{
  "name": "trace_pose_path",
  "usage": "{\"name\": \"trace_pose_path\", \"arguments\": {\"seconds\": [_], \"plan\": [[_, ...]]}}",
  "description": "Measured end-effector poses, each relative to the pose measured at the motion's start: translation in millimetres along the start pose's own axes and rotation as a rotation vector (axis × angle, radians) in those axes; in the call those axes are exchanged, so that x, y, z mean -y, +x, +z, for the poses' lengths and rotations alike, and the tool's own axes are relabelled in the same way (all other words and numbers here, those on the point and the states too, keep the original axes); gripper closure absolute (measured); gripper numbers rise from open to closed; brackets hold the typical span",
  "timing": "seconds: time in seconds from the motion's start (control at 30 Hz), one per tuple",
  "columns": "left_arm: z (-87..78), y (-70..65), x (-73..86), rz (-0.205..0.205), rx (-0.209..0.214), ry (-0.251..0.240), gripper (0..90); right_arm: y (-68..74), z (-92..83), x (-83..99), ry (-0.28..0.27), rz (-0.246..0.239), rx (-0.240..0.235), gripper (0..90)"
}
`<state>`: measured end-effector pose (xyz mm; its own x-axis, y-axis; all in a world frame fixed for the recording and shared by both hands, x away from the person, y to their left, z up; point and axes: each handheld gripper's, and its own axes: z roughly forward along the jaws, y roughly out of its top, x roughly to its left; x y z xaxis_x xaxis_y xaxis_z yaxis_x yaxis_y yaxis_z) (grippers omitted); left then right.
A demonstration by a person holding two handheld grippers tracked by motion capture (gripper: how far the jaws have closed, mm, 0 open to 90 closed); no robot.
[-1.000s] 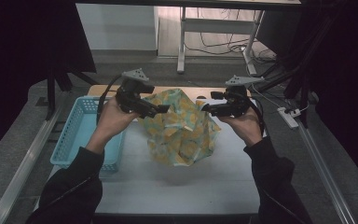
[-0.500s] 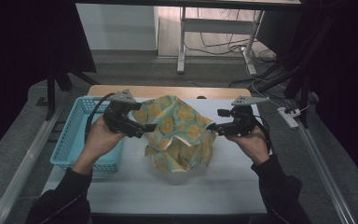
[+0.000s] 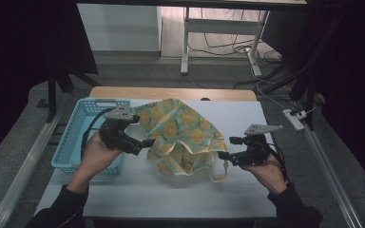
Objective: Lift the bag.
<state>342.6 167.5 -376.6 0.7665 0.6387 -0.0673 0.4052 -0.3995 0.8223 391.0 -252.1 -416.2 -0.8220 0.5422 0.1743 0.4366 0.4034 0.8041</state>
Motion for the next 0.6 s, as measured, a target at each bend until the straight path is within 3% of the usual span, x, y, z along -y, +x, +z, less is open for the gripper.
{"name": "trace_pose_path", "arguments": {"seconds": [0.2,0.37,0.6], "plan": [[-10.0,-7.1,21.8,-0.019,-0.047,0.009,0.0,3.7,-10.4,24.8,0.001,0.013,0.026,14.2],[-22.7,-12.3,43.5,-0.046,-0.079,0.009,0.0,7.0,-19.5,43.2,-0.033,0.035,0.050,12.5],[-41.8,-27.6,89.8,-0.101,-0.144,0.010,0.0,13.4,-30.9,69.7,-0.051,0.053,0.122,6.7]]}}
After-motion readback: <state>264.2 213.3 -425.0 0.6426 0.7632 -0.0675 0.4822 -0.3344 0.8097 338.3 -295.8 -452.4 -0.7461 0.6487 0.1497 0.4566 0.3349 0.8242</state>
